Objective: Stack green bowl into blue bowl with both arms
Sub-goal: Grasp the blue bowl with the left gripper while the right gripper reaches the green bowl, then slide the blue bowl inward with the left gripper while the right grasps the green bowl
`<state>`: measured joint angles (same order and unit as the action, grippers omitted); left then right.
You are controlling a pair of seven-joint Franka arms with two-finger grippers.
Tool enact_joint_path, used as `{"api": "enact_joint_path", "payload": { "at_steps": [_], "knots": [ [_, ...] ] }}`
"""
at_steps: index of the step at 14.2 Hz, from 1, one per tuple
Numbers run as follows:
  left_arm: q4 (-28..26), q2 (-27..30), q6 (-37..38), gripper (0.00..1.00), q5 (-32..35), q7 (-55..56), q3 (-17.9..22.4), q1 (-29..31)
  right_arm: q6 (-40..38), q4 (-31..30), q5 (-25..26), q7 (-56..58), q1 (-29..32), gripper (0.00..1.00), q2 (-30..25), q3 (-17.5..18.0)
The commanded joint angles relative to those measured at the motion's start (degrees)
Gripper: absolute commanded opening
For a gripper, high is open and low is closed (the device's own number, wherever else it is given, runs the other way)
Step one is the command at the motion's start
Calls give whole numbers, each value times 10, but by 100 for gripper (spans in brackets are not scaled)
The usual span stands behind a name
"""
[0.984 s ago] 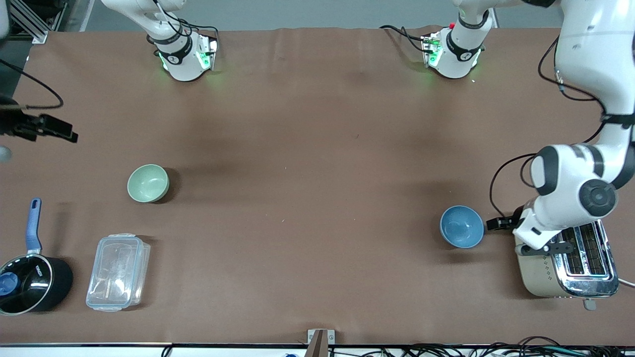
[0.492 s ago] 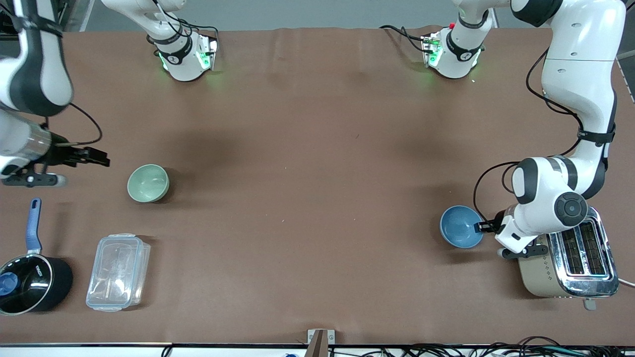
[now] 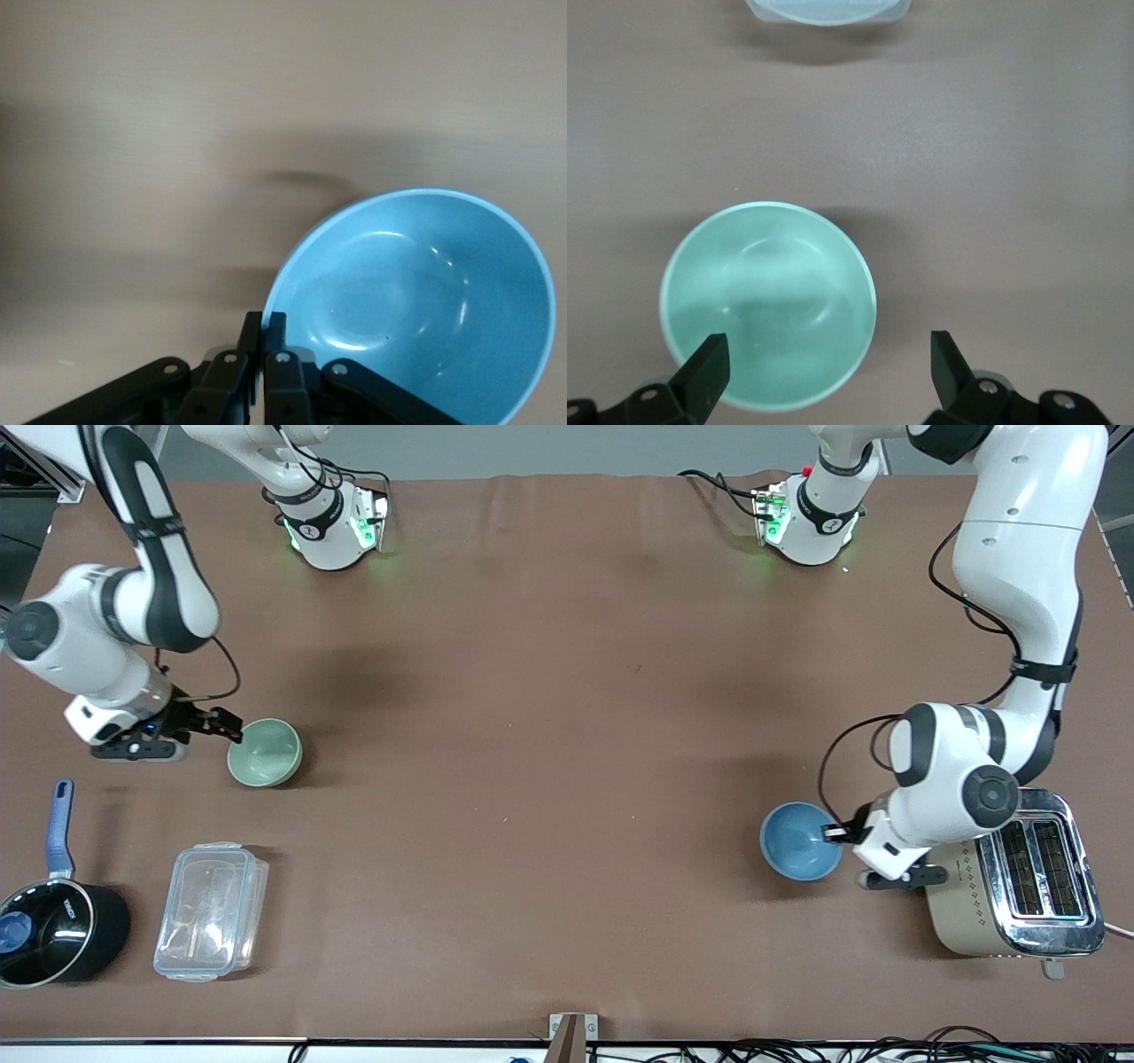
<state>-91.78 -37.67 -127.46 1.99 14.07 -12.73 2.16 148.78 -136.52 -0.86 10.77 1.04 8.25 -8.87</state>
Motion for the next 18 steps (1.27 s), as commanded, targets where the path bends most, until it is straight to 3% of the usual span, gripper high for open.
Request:
{"api": "enact_joint_path", "payload": {
  "at_steps": [1,4,6,9,10,11,12,15,18],
  "knots": [
    [0,23,24,0,-8,69,-56,-3,145,-73,0,6,0,100,32,3],
    [0,23,31,0,2,166,-122,-28,201,-75,-5,2,1,89,72,3],
    [0,22,30,0,2,225,-123,-84,199,-75,-5,1,1,77,72,3],
    [10,0,25,0,3,299,-120,-159,199,-74,-5,0,1,44,72,3],
    [17,-12,23,0,3,303,-118,-181,198,-74,-5,0,0,31,72,3],
    [21,-20,15,0,3,305,-117,-195,197,-74,-5,0,0,8,71,3],
    [21,-30,0,0,3,308,-117,-208,196,-73,-5,1,1,0,70,3],
    [21,-51,-24,5,1,314,-117,-233,174,-71,-5,2,-1,0,58,5],
    [22,-66,-52,27,1,322,-116,-241,42,-33,-5,3,-8,0,4,7]
  ]
}}
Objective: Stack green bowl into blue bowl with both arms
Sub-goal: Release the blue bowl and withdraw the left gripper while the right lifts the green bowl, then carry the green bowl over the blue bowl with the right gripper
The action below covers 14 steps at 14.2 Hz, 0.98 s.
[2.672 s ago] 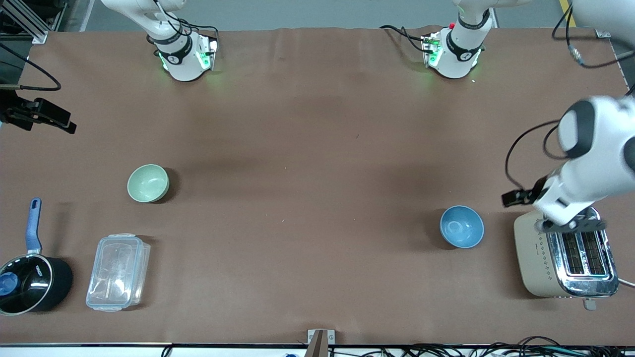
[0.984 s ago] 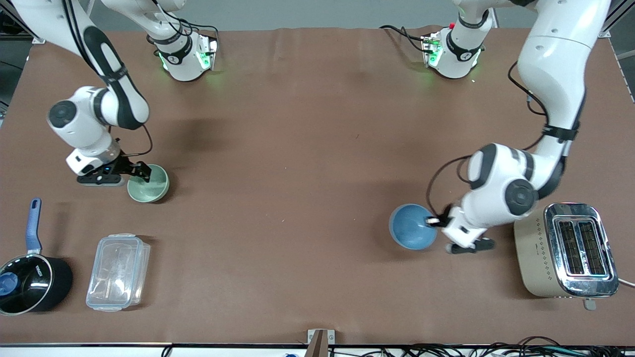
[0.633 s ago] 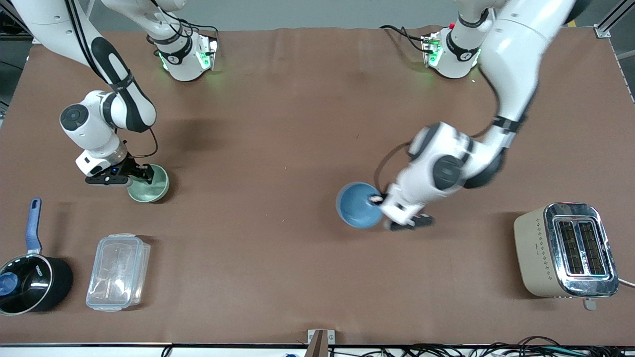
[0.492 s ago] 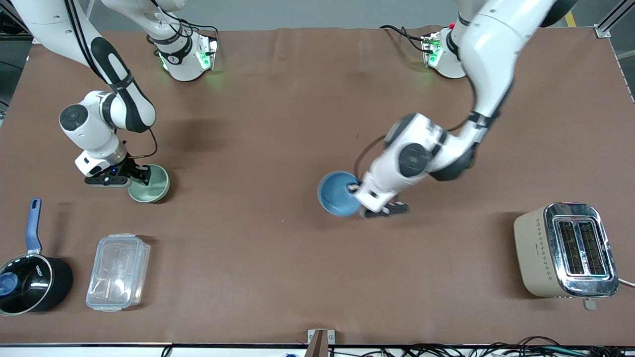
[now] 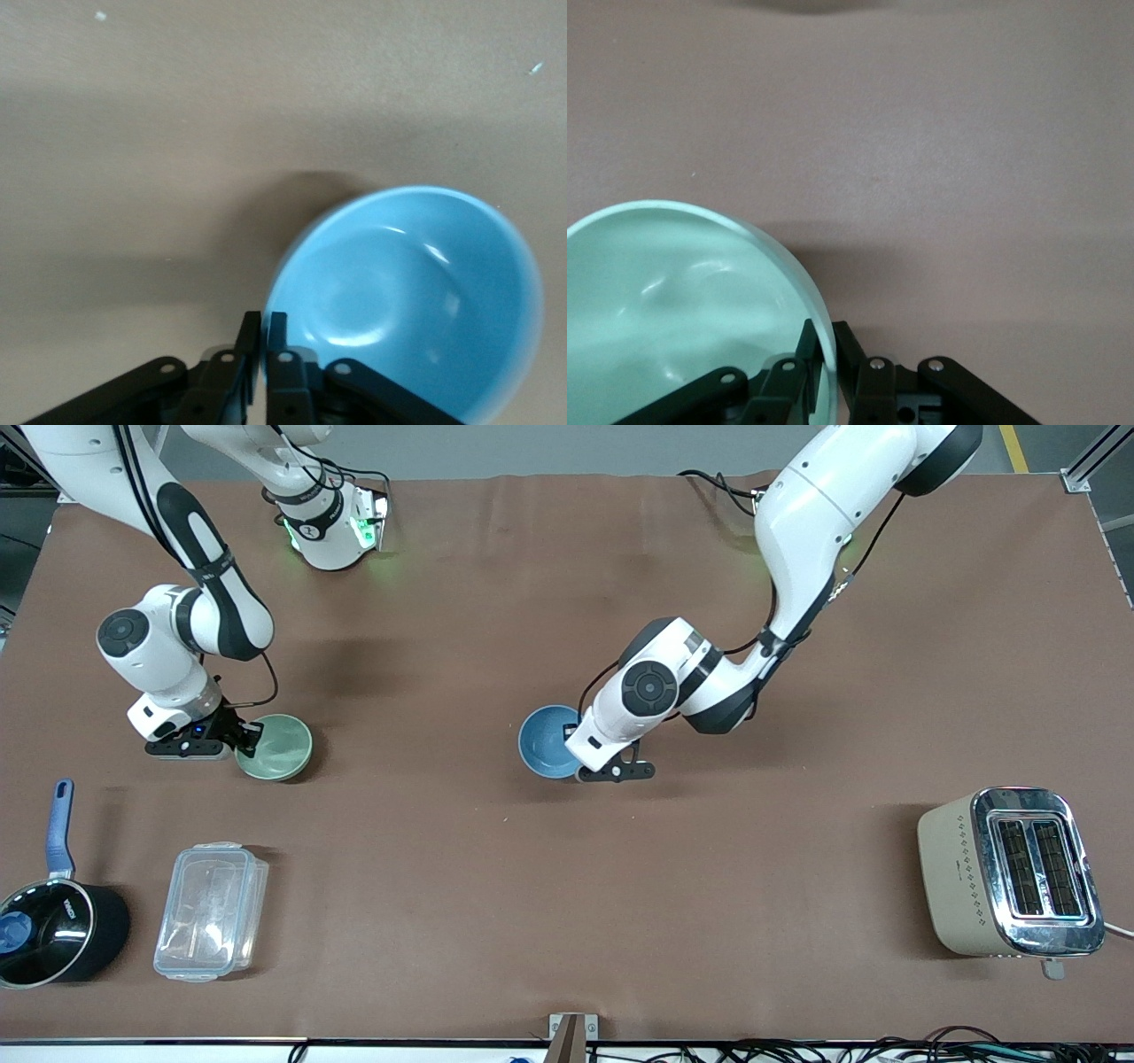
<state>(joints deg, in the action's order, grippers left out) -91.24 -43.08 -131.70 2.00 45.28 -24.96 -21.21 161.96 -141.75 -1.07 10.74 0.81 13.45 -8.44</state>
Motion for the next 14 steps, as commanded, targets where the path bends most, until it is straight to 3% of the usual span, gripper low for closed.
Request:
{"api": "enact_joint_path", "payload": {
  "at_steps": [1,2,5,7,11,14],
  "knots": [
    [17,-11,-14,51,2,10,7,-7,-157,50,-3,3,-6,0,-63,3],
    [18,-3,-16,100,5,8,17,-3,-238,90,-8,3,-10,0,-75,3],
    [17,56,10,100,55,5,54,23,-487,237,-78,0,-45,0,-76,5],
    [18,110,68,100,86,2,58,76,-580,300,-107,-53,-84,0,-75,5],
    [38,207,171,100,174,-66,57,155,-575,332,-138,-254,-184,0,-69,51],
    [83,258,300,100,167,-131,50,189,-529,351,-140,-385,-235,0,-39,92]
  ]
}}
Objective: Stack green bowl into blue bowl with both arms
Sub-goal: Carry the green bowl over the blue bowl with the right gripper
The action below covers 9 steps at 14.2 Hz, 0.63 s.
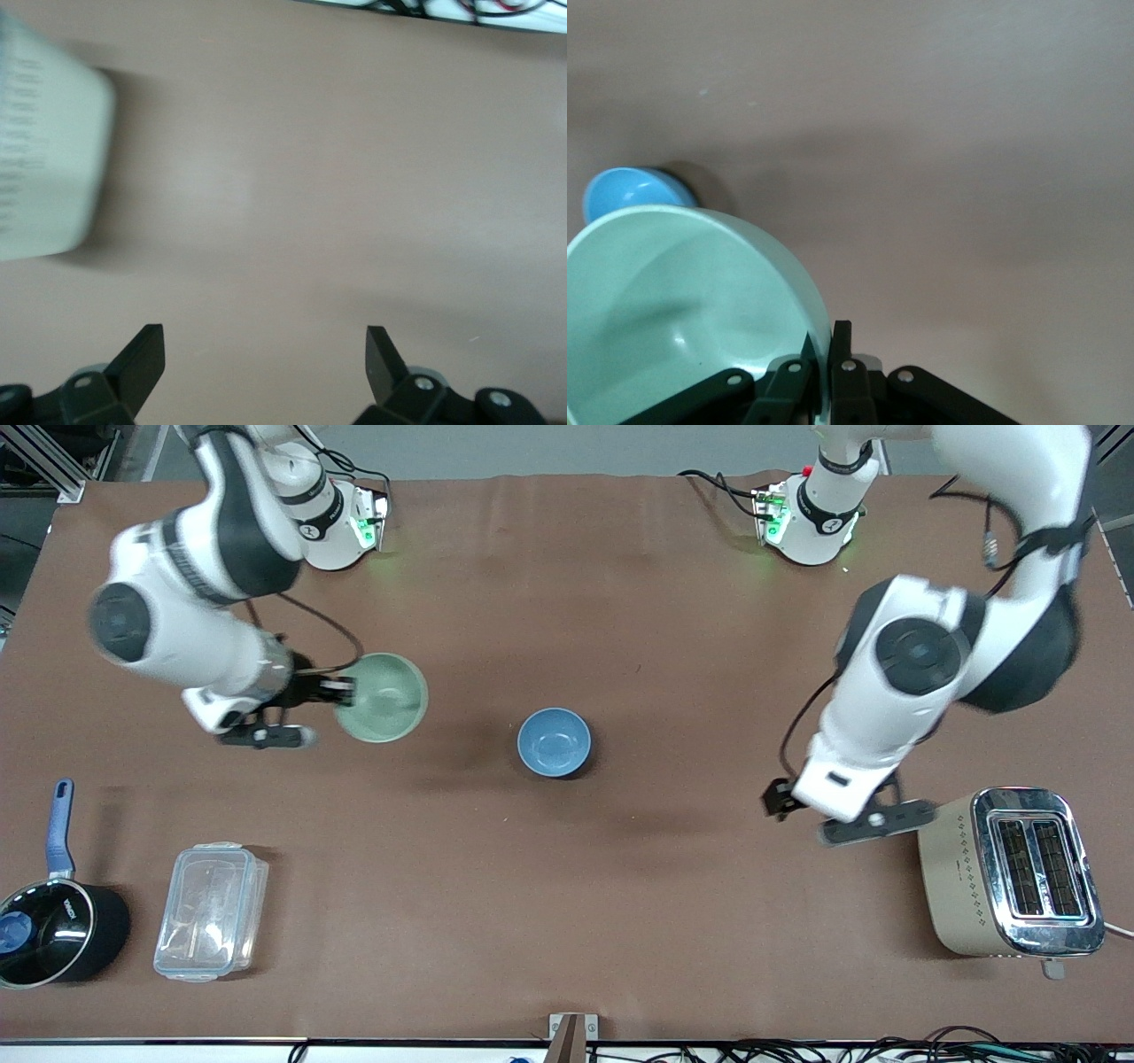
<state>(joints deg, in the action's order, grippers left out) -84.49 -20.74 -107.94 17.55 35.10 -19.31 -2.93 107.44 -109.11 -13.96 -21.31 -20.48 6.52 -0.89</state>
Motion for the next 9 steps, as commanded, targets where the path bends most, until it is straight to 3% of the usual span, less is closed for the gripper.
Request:
{"api": "enact_joint_path", "payload": {
  "at_steps": [1,5,6,9],
  "knots": [
    [28,51,91,100,0,-65,-6,10,53,25,-11,-107,-45,0,49,27],
    [37,117,142,100,-98,-154,4,51,210,26,-5,-244,-161,0,135,33],
    [36,128,158,100,-102,-188,19,53,238,26,-5,-256,-176,0,151,33],
    [19,184,228,100,-144,-276,112,16,276,25,-4,-258,-199,0,183,31]
  ]
}}
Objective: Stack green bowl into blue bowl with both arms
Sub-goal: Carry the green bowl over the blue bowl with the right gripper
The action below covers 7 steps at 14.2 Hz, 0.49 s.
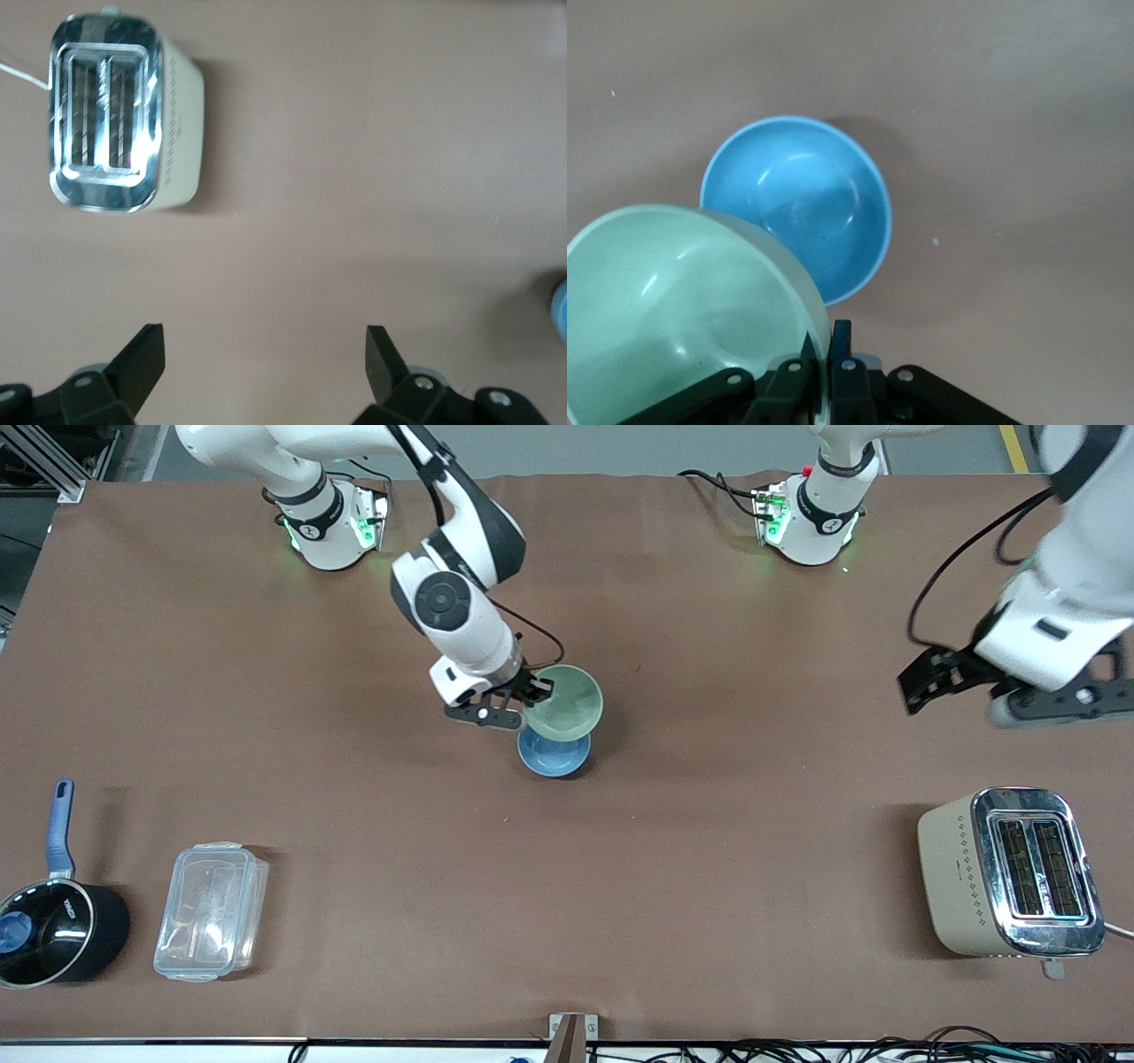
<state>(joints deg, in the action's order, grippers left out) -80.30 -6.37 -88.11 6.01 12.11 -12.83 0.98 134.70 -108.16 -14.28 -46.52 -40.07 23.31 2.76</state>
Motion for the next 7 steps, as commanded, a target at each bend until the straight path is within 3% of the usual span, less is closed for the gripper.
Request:
{"api": "enact_joint_path", "payload": {
  "at_steps": [1,3,7],
  "knots": [
    [-38,56,45,100,-42,-64,75,-41,15,15,0,-6,-5,0,22,-6],
    [-67,84,45,100,-57,-69,98,-51,28,10,2,-6,-16,0,33,-7],
    [-113,108,10,100,-56,-68,91,-53,31,10,7,-6,-22,0,43,-7]
  ]
}}
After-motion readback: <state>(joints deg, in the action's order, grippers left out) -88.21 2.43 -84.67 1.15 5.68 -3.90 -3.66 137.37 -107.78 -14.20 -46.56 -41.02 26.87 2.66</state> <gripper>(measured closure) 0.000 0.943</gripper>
